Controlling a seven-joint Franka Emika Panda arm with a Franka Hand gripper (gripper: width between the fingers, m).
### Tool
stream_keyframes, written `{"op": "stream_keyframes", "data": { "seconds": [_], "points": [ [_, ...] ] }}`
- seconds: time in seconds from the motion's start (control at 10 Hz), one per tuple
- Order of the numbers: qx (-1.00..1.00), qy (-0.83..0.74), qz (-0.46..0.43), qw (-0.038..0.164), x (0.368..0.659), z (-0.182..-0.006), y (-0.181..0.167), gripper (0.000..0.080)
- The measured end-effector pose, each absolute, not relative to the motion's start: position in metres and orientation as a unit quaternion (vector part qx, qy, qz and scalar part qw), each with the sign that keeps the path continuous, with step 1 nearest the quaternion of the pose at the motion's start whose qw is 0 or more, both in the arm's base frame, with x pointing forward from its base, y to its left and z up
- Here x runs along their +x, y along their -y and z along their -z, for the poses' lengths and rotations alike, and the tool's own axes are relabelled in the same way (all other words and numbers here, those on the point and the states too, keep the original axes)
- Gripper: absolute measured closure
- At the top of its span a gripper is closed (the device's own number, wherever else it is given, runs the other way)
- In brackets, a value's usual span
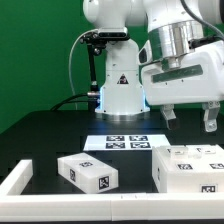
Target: Assemble cabinet
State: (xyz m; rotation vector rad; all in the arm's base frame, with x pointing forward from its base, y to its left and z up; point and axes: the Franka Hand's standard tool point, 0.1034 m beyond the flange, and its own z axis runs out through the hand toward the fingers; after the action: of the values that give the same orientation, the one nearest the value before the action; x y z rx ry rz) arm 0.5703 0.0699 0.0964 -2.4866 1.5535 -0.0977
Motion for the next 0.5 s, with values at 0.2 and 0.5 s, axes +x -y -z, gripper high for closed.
{"op": "stream_keyframes", "data": {
  "seconds": [0.2, 0.5],
  "points": [
    [-0.871, -0.479, 0.039, 0.100, 0.570, -0.096, -0.068, 0.0002],
    [-0.951, -0.286, 0.091, 0.071, 0.553, -0.090, -0.075, 0.0002]
  ]
}}
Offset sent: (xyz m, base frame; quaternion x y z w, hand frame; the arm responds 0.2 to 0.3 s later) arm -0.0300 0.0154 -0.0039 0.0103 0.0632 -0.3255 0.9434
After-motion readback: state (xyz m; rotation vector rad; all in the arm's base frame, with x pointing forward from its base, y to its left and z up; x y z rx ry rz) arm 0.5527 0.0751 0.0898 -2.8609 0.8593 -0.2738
